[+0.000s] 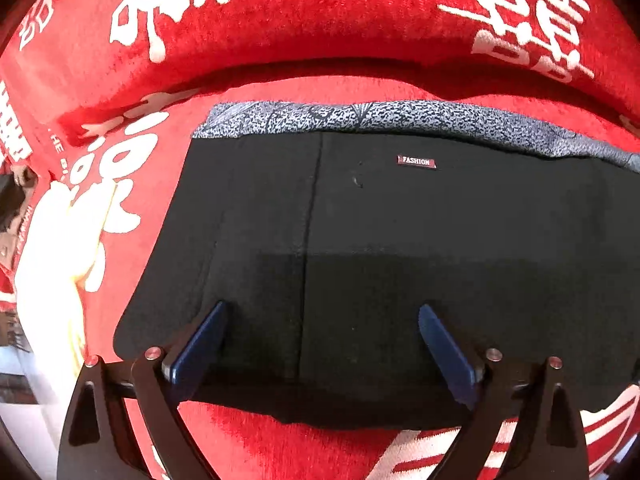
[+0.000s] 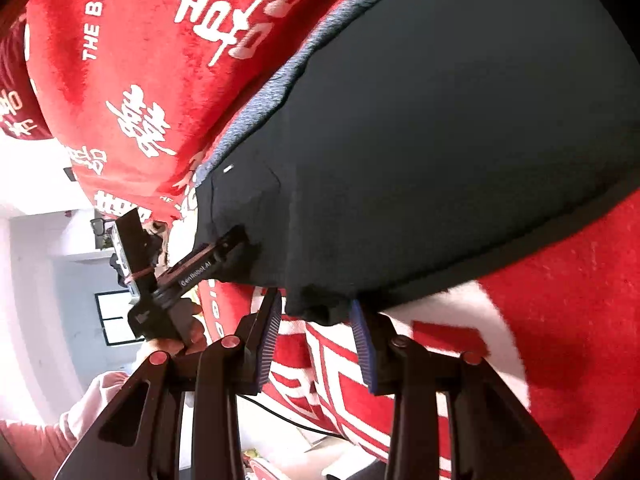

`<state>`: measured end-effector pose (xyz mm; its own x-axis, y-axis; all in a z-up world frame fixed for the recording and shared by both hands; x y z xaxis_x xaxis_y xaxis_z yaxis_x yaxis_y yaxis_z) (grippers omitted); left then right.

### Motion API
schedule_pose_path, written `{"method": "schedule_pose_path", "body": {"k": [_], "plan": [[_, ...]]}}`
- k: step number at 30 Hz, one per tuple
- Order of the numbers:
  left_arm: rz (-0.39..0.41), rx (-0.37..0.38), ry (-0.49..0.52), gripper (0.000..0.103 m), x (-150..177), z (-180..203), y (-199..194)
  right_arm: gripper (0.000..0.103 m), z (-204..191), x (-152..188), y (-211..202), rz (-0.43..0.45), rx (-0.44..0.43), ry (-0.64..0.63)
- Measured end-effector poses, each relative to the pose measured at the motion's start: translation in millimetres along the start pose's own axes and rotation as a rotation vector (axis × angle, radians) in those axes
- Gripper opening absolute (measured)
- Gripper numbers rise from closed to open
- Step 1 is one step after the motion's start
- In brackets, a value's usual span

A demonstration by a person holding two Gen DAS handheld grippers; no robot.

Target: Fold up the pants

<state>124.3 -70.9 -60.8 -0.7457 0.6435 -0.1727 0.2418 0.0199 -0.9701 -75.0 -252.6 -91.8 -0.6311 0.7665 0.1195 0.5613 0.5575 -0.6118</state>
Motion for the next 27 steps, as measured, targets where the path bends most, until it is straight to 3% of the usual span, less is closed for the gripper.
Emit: {"method": "schedule_pose_path", "body": {"k": [3,4,5,10,13,16,17,19,23,27], "plan": [[0.011,0.029,0.001,0.097,-4,-18,11,0.041,5,-11,6,0.017,-0.039,0.072],[0.011,0.033,0.008,0.097,-4,-20,12,0.035,9,-15,10,0.006,-0.033,0.114],[0.007,0.034,0.017,0.097,-4,-21,11,0.012,9,-18,11,0.0,-0.005,0.129],[0.006,0.066,0.077,0.097,0,-27,8,0.009,-30,0,-16,0.048,0.087,-0.054],[0.02,0.047,0.107,0.097,2,-22,9,0.007,-7,10,0,0.007,0.193,-0.019],[0.011,0.04,0.104,0.097,2,-23,8,0.005,3,11,2,0.017,0.155,-0.001],[0.004,0.025,0.111,0.097,2,-21,6,0.009,3,12,1,0.008,0.154,0.0],[-0.008,-0.014,0.133,0.097,3,-12,-3,0.012,1,16,-7,-0.052,0.207,-0.002],[0.038,0.064,0.155,0.097,5,20,-38,0.014,-11,13,-45,0.0,0.291,-0.093],[0.072,0.155,0.195,0.097,0,77,-54,0.016,-30,-22,-72,0.114,0.401,-0.199]]}}
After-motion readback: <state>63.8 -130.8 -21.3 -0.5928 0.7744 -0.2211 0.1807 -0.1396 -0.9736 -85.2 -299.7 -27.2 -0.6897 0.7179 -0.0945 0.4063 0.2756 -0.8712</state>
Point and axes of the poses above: each gripper's, at about its wrist camera, not at the fingertips, and y roughly the way its jaws point, z to its right, x to its underside, the point moved 1 cm from there along y, roughly the way its jaws point, and after that the axes turned 4 degrees about -z, right-handed, at the moved point
